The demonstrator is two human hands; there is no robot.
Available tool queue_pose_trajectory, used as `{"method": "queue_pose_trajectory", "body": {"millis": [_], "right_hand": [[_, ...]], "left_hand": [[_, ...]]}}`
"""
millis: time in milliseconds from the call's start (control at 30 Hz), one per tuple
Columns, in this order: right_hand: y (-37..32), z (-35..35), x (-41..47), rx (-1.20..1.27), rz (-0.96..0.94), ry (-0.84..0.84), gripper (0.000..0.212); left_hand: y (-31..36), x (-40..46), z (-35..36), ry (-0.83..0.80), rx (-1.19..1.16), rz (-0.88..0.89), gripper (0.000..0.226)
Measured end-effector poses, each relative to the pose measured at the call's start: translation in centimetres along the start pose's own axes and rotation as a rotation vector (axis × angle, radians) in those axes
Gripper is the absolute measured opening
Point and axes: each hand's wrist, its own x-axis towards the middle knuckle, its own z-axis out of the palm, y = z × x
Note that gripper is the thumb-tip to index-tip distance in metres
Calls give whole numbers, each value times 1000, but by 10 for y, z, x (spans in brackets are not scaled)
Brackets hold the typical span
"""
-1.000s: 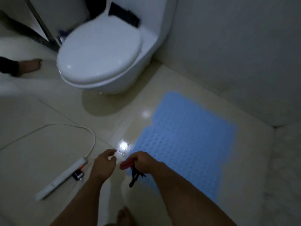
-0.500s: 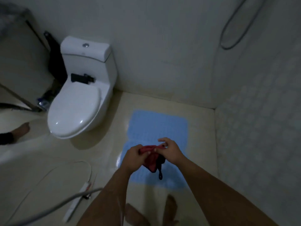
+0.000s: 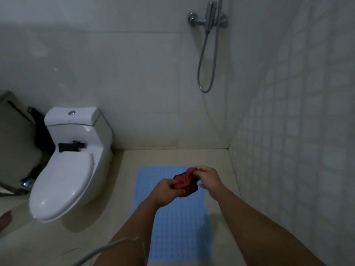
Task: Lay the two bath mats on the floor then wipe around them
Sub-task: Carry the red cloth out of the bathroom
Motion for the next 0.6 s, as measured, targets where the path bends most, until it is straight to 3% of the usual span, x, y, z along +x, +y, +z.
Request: {"method": "queue_pose_trajectory", "body": {"millis": [100, 233, 400, 467, 567, 600], "right_hand": [[-18, -17, 0, -79, -107, -25, 14], [-34, -22, -5, -101, -268, -55, 24], [-44, -15, -20, -130, -359, -115, 15], [-49, -10, -21, -187, -438, -82, 15], [-56, -3, -26, -204, -474, -36, 23], [-58, -1, -28, -204, -483, -28, 24]], "left_hand": [[23, 6, -1, -83, 139, -64, 29], [46, 9, -12, 183, 231, -38, 35], [60, 5, -17, 219, 110, 63, 62], [59, 2, -19, 202, 87, 77, 52], [53, -10, -26, 206, 26, 104, 3], [50, -12, -30, 220, 13, 120, 12]]}}
